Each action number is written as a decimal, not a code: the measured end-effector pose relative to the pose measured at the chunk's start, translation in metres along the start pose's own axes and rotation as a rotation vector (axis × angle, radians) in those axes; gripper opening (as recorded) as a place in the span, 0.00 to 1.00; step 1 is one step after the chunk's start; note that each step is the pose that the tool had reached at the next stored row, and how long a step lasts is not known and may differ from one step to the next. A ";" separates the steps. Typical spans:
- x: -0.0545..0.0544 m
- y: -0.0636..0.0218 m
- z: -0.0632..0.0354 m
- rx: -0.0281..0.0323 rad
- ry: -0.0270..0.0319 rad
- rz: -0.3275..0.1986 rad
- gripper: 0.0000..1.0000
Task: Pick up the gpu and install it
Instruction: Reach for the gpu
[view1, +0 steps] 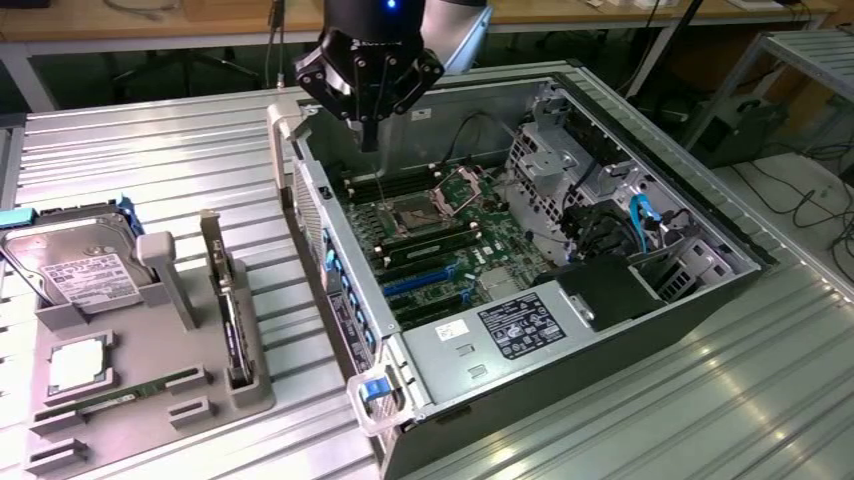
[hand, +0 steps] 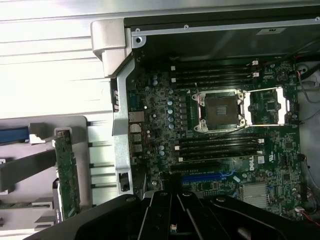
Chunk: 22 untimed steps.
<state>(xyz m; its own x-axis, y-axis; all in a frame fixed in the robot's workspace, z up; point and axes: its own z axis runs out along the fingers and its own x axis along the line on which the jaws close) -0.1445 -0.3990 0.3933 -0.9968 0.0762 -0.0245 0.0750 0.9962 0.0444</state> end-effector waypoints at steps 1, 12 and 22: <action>0.001 0.0000 0.0000 0.0001 0.0000 0.000 0.11; 0.008 -0.0007 -0.0002 0.0000 0.0000 0.000 0.11; 0.016 -0.0013 -0.0005 0.0000 0.0000 0.000 0.11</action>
<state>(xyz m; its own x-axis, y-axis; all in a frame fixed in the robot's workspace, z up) -0.1610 -0.3991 0.3933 -0.9968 0.0762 -0.0245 0.0751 0.9962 0.0443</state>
